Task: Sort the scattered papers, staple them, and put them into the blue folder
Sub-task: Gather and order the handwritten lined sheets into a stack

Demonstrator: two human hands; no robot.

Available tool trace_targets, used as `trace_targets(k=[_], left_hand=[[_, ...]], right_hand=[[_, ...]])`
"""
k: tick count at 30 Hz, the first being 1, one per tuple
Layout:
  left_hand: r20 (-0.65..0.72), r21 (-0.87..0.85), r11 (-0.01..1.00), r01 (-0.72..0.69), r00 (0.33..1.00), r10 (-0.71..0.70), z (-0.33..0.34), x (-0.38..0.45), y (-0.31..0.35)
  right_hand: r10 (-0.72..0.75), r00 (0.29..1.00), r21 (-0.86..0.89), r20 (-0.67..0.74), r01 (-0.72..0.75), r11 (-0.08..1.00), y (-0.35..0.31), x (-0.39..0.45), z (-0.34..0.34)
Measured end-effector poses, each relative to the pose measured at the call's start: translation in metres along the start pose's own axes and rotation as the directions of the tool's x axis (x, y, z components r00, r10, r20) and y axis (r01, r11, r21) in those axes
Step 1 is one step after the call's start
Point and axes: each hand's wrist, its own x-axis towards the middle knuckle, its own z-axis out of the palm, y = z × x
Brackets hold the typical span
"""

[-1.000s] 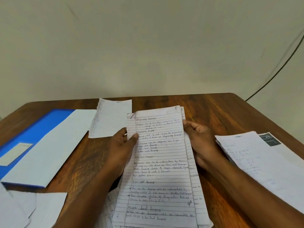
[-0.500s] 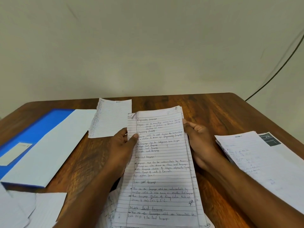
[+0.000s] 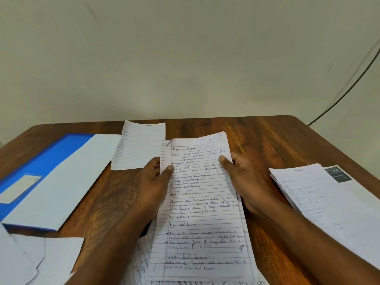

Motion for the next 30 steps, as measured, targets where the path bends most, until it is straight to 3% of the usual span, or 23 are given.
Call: trace_targets(k=[7,19,23,30], left_hand=[[0.004,-0.039,0.999,0.005,1.0,-0.005,0.0029,-0.0033,0.0045],[0.132,-0.092,0.992,0.088,0.988,-0.075,0.0017,-0.0041,0.0059],[0.21,-0.113,0.983,0.148,0.97,-0.122,0.0035,-0.005,0.0068],[0.259,-0.075,0.991,0.112,0.962,-0.089,0.0033,-0.0053,0.0026]], right_hand=[[0.032,0.999,-0.05,0.032,-0.03,0.998,0.0071,-0.0007,0.0043],[0.017,0.999,0.02,0.035,-0.017,1.0,0.004,0.0022,-0.0016],[0.005,0.999,0.008,-0.044,-0.005,1.0,0.0011,0.0033,-0.0034],[0.009,1.0,0.034,-0.011,-0.008,0.999,0.0002,-0.0004,-0.0026]])
